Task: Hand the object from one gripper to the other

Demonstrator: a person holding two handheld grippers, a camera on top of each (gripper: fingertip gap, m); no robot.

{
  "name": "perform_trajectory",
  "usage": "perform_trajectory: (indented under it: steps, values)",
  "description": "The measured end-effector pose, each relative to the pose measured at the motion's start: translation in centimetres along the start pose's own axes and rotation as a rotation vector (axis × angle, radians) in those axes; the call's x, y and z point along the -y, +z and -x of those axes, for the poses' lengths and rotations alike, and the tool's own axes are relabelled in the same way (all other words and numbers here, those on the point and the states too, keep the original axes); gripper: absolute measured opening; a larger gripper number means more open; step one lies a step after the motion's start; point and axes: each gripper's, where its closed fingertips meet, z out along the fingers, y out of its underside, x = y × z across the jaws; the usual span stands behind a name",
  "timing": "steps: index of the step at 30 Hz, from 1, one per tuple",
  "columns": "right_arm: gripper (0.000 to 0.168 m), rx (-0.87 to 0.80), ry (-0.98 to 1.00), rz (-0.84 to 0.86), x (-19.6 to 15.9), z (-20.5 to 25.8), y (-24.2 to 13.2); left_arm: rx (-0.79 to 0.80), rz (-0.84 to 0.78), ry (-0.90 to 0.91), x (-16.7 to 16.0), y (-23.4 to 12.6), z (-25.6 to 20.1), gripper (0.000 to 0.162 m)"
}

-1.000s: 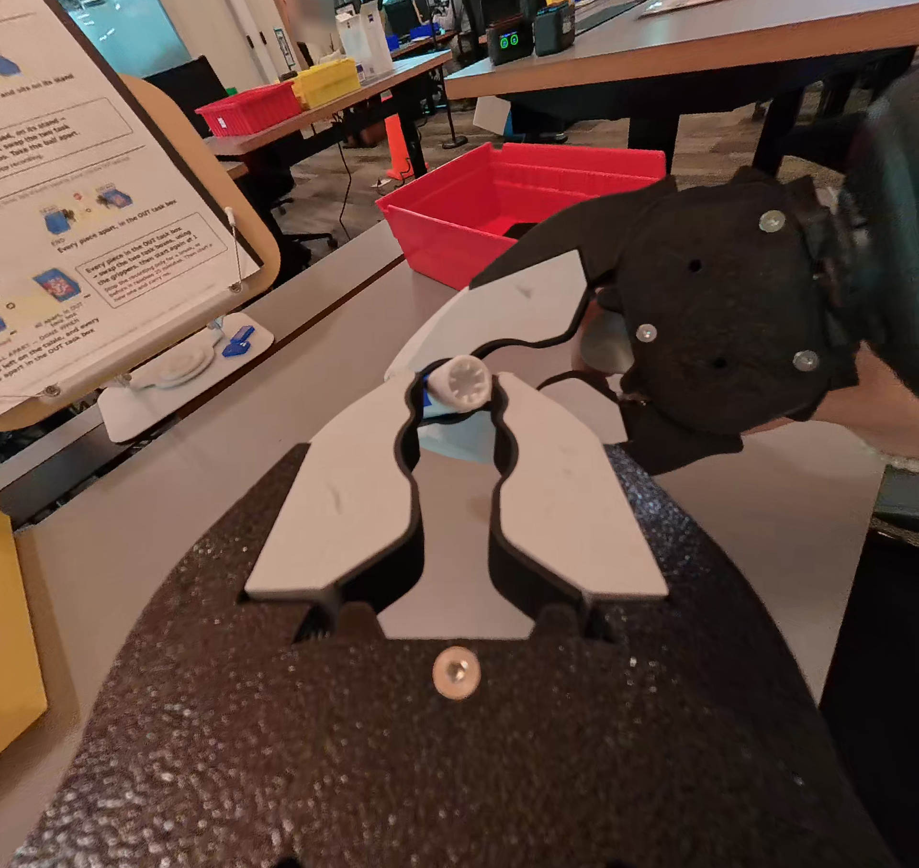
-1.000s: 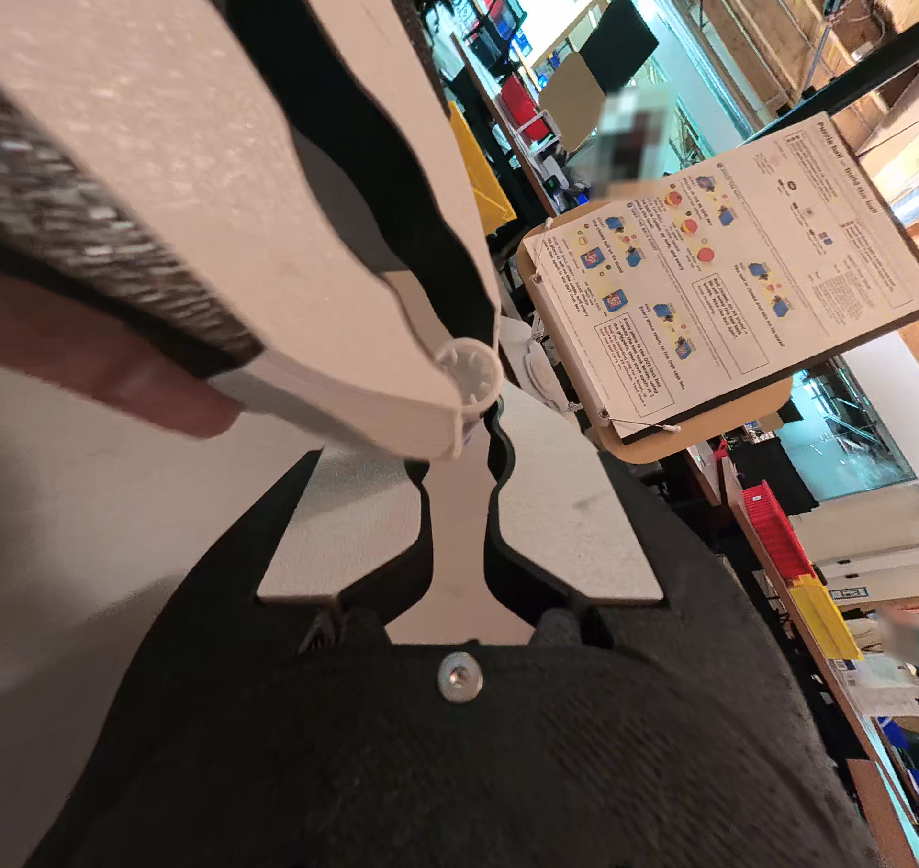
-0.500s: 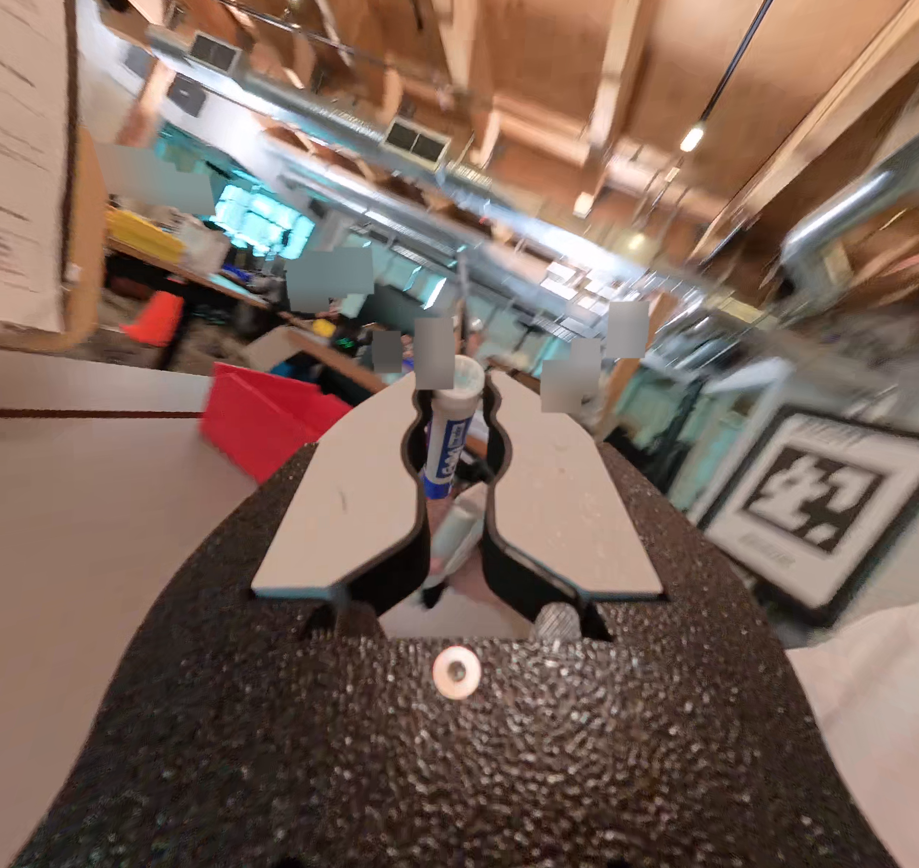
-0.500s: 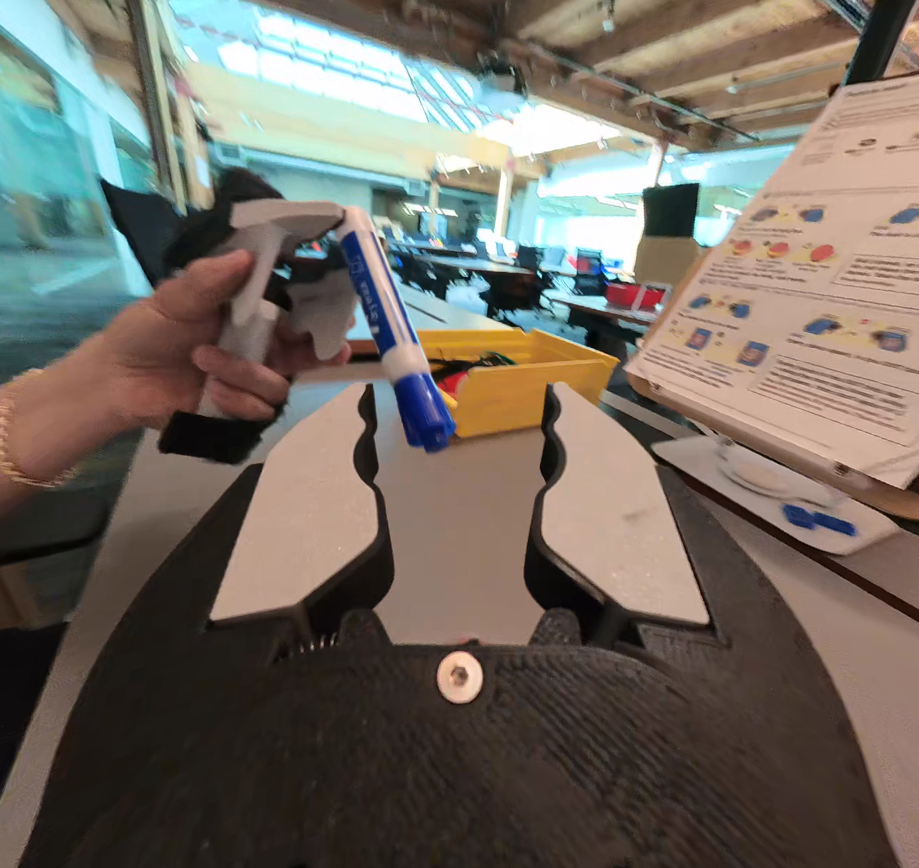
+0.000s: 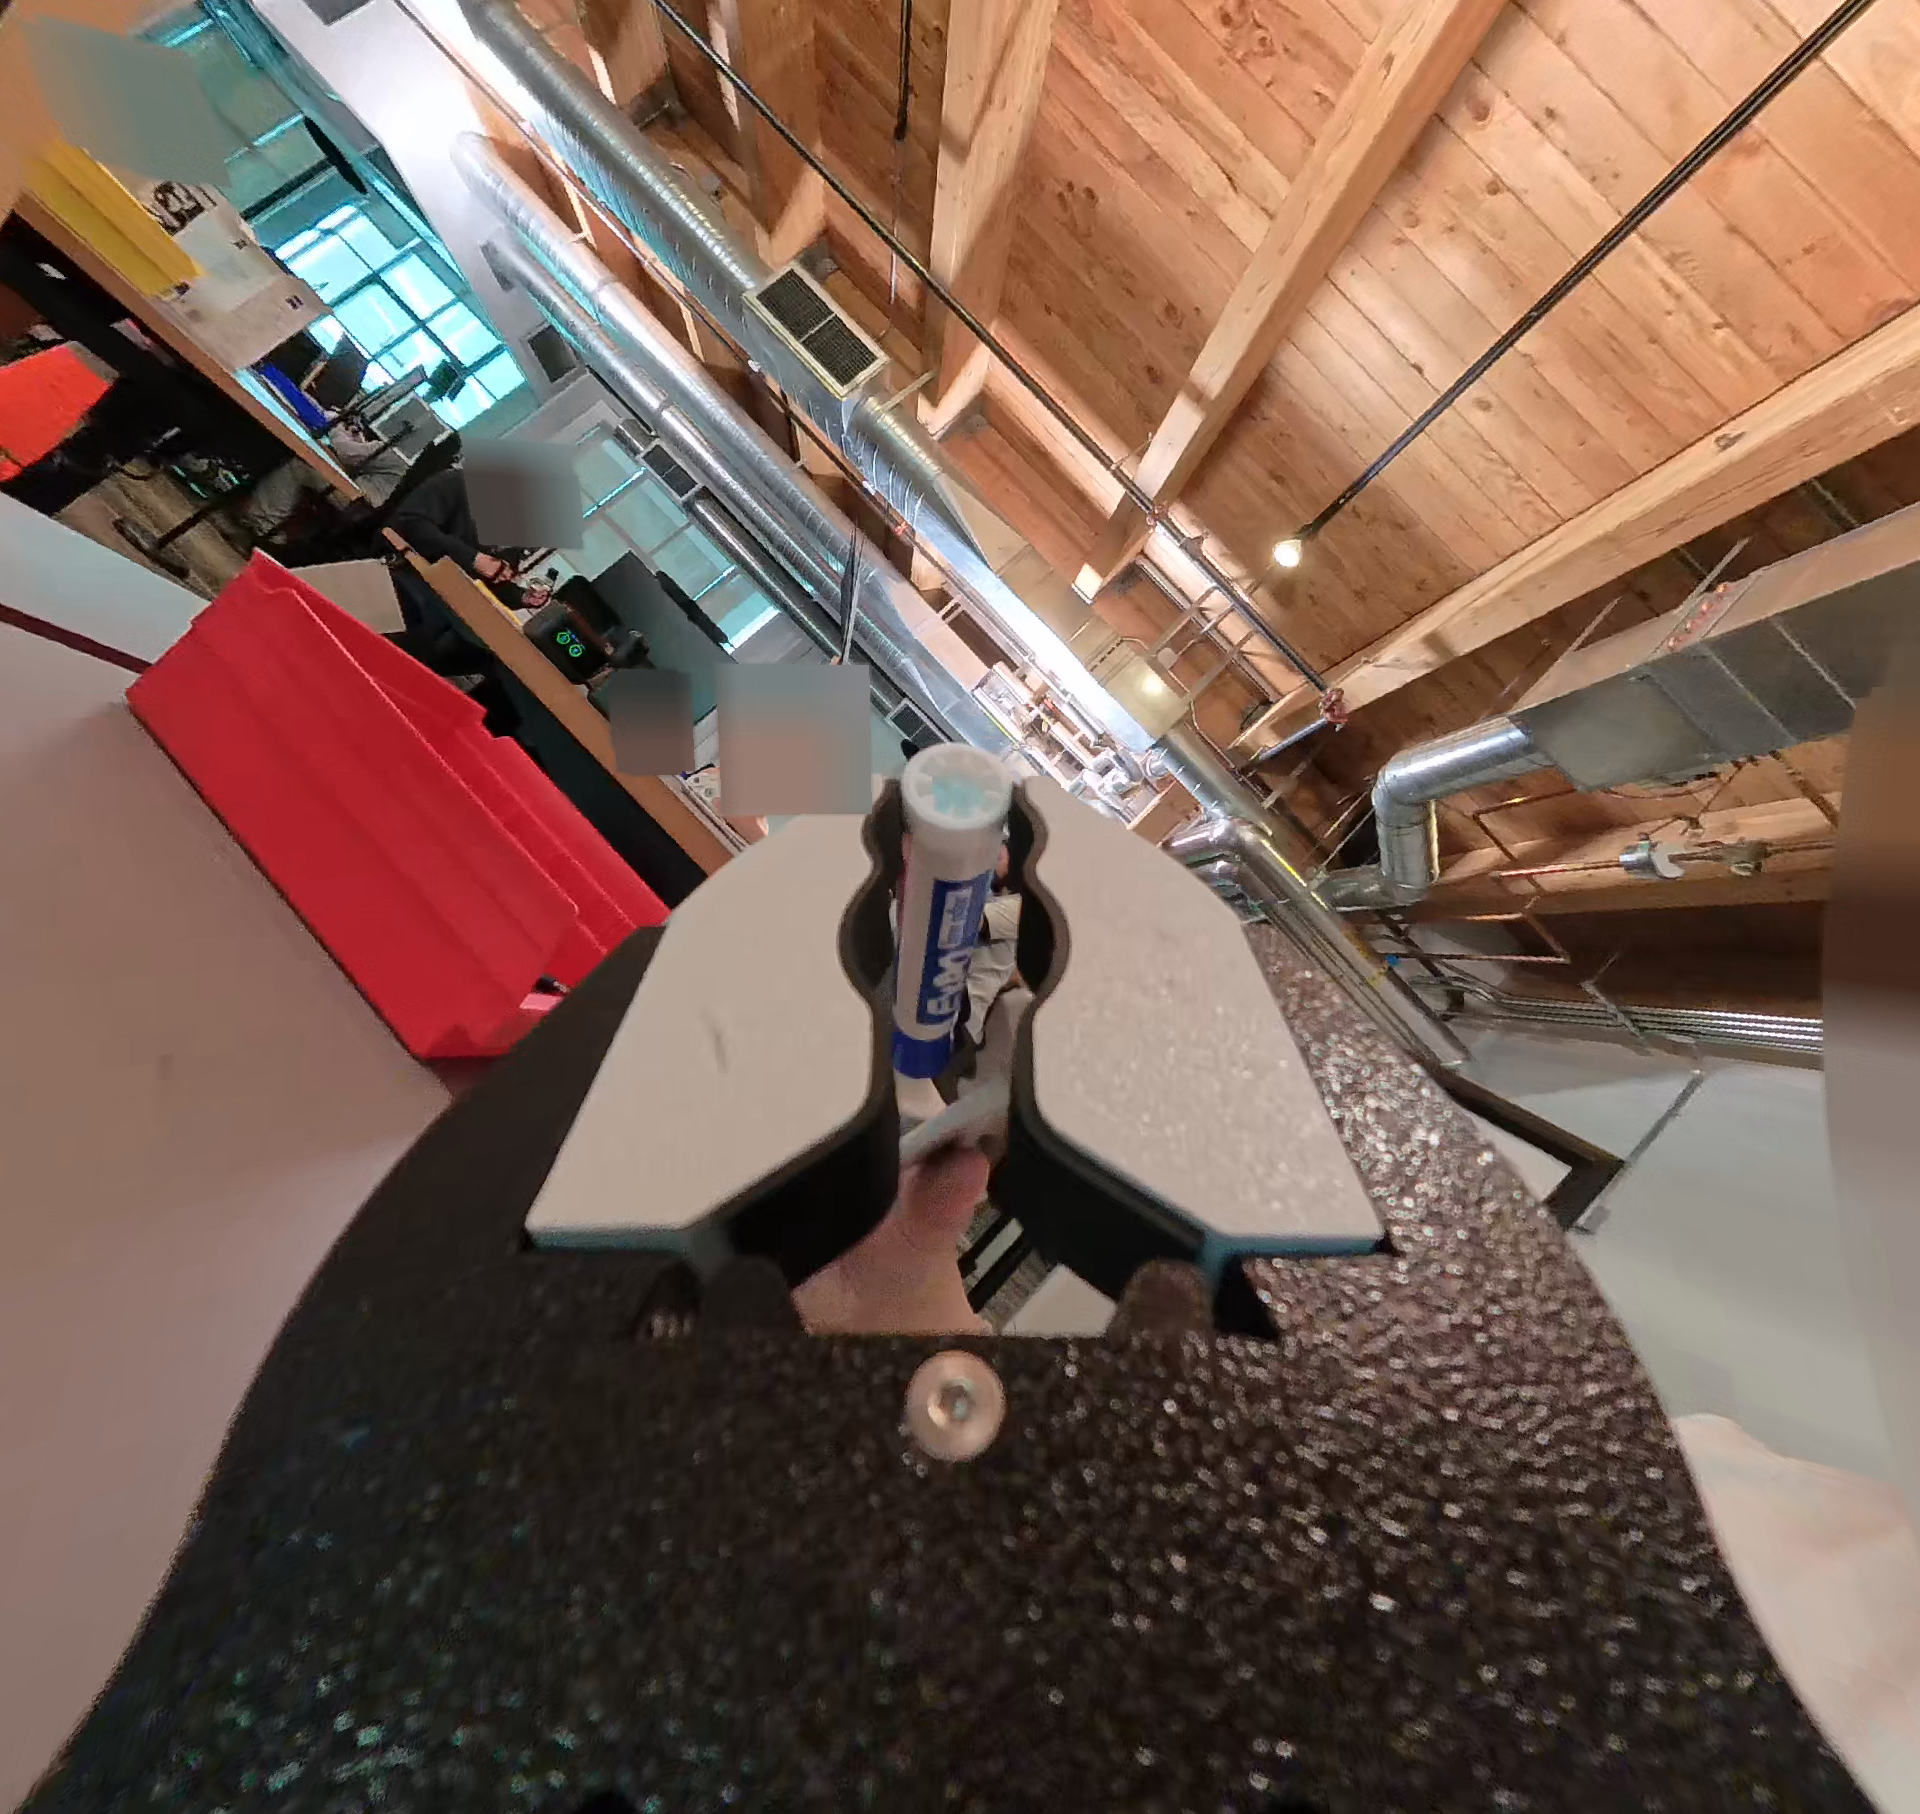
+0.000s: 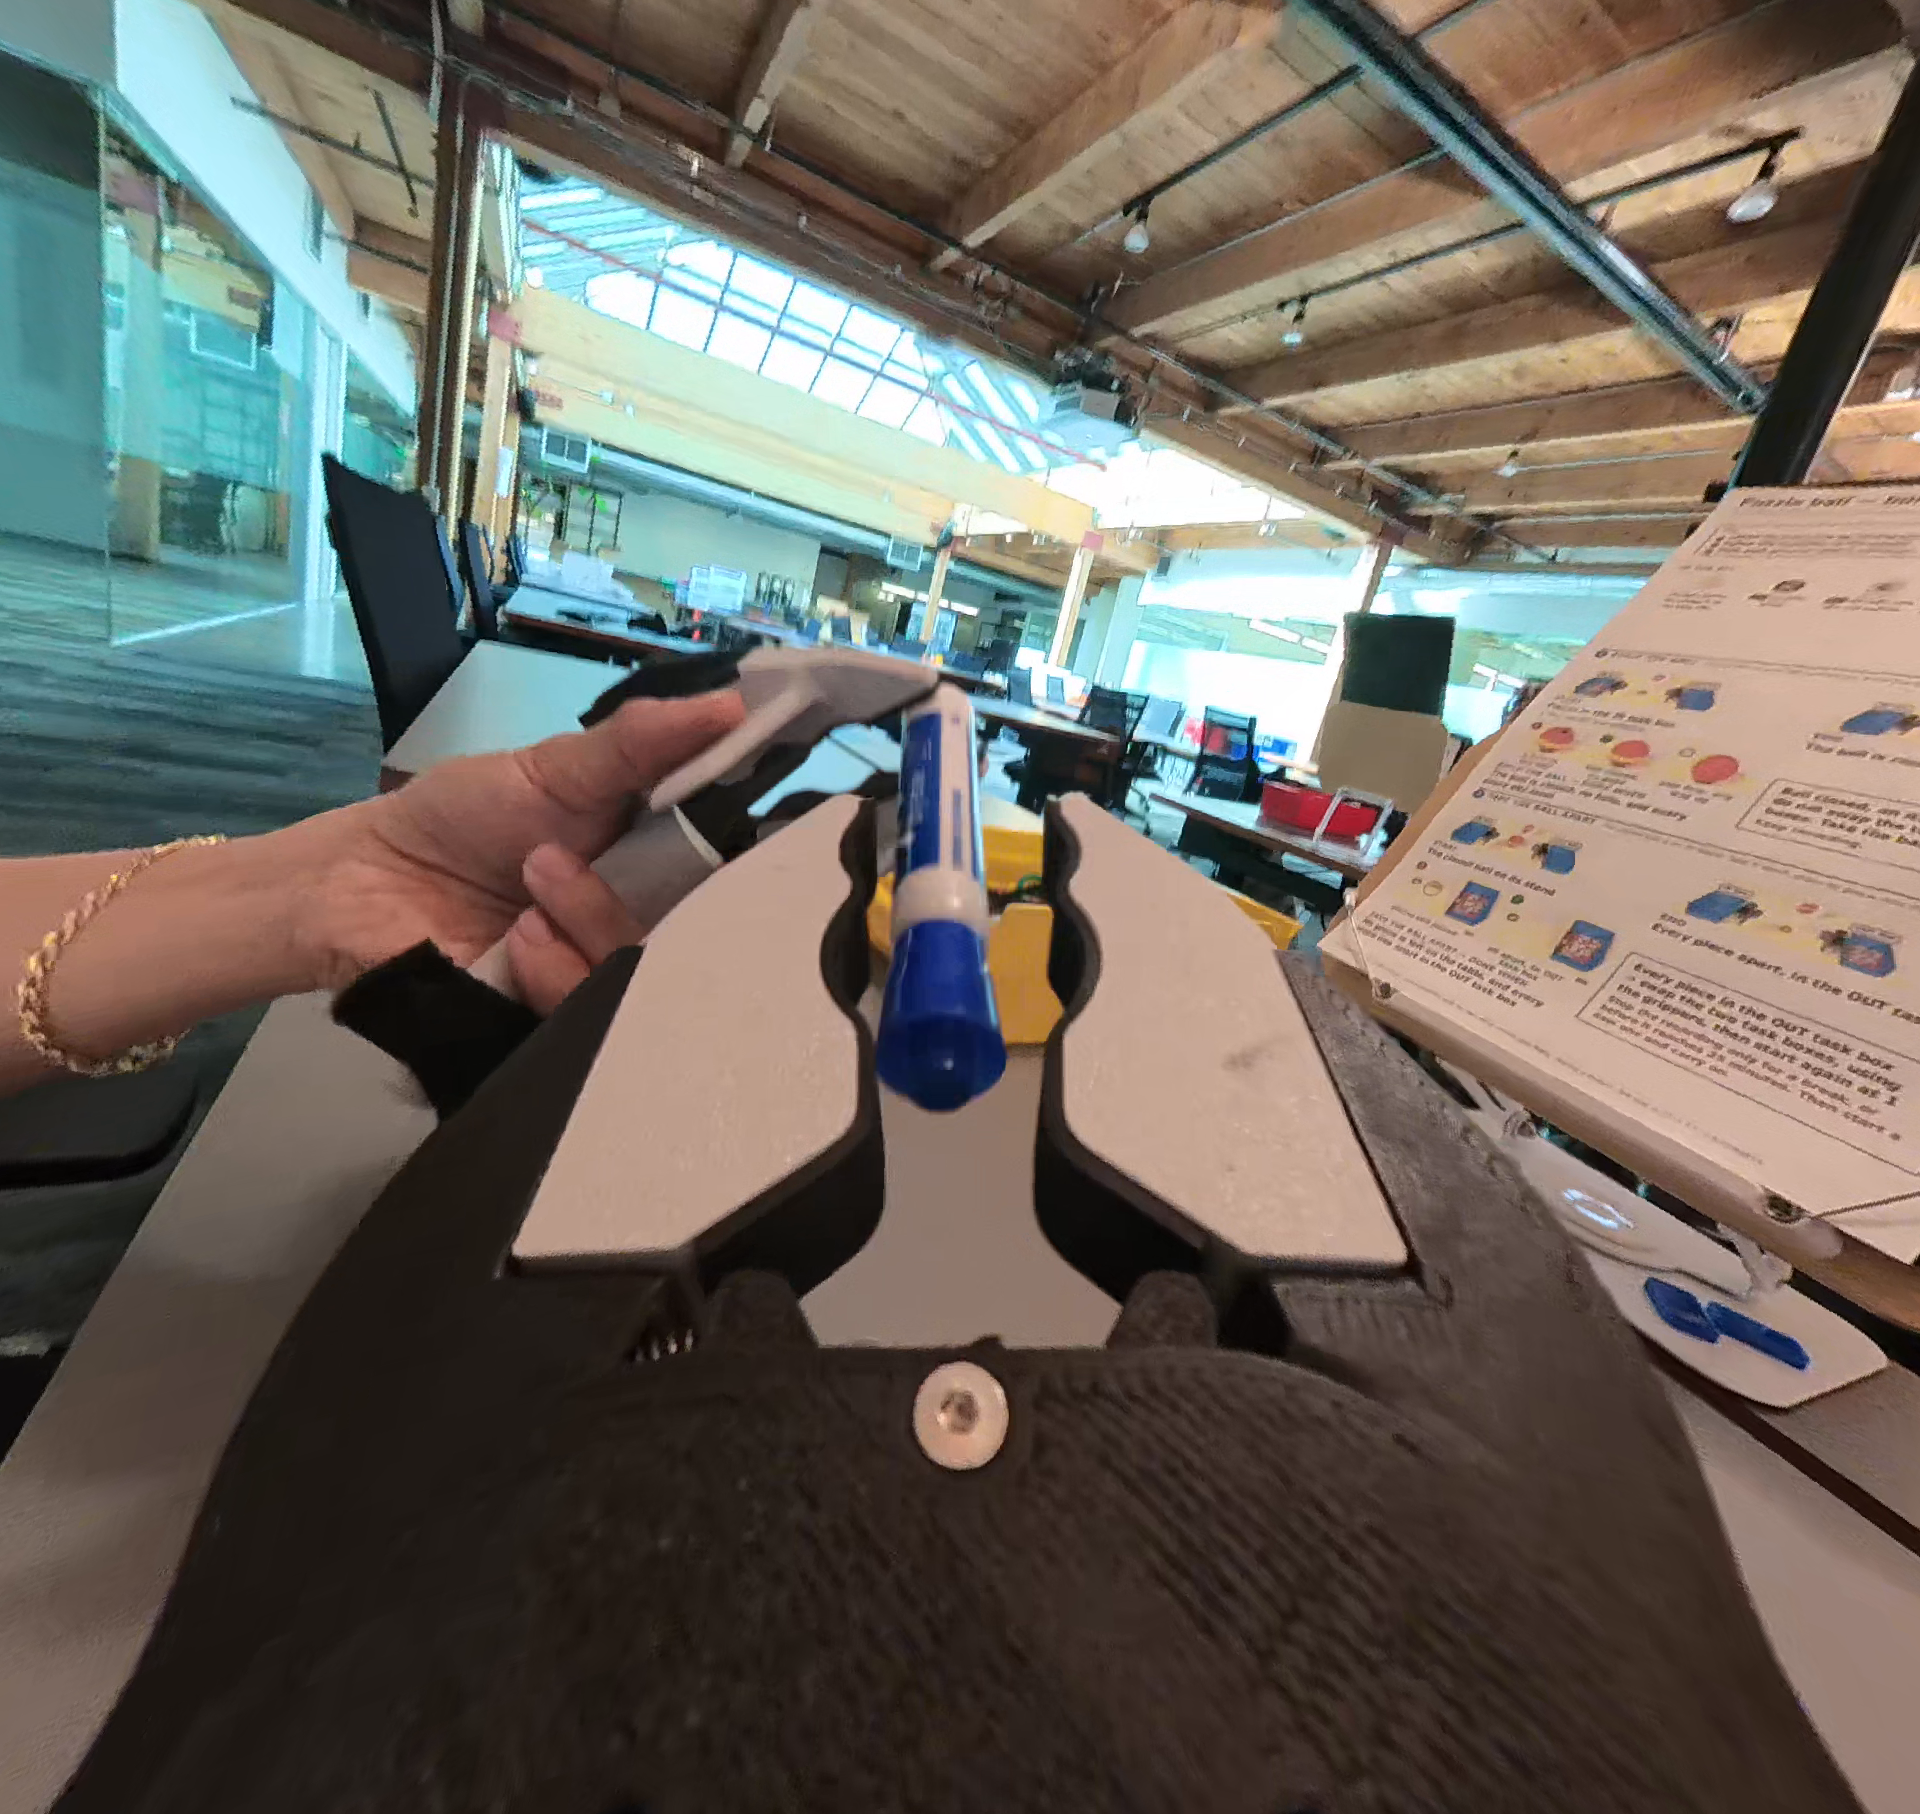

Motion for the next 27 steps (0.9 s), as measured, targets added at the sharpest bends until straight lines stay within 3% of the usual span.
perform_trajectory:
  steps: [2,13,19,23,27]
  values:
    - [0.025,0.01,0.016,0.013,-0.1,0.0,0.0,-0.011,-0.015,-0.038,0.2,-0.1,0.1,0.022]
    - [0.034,0.06,-0.153,0.099,-1.7,1.2,0.2,0.034,-0.093,-0.074,0.8,-0.4,0.8,0.022]
    - [0.023,0.032,-0.218,0.148,-2.4,0.9,0.4,0.027,-0.089,-0.085,0.4,-0.2,0.6,0.022]
    - [0.019,-0.008,-0.242,0.156,-2.0,0.3,0.3,0.024,-0.069,-0.043,0.2,0.0,0.5,0.019]
    - [0.019,0.036,-0.08,0.192,-1.7,0.2,0.2,0.04,0.024,0.142,0.0,0.0,0.3,0.02]
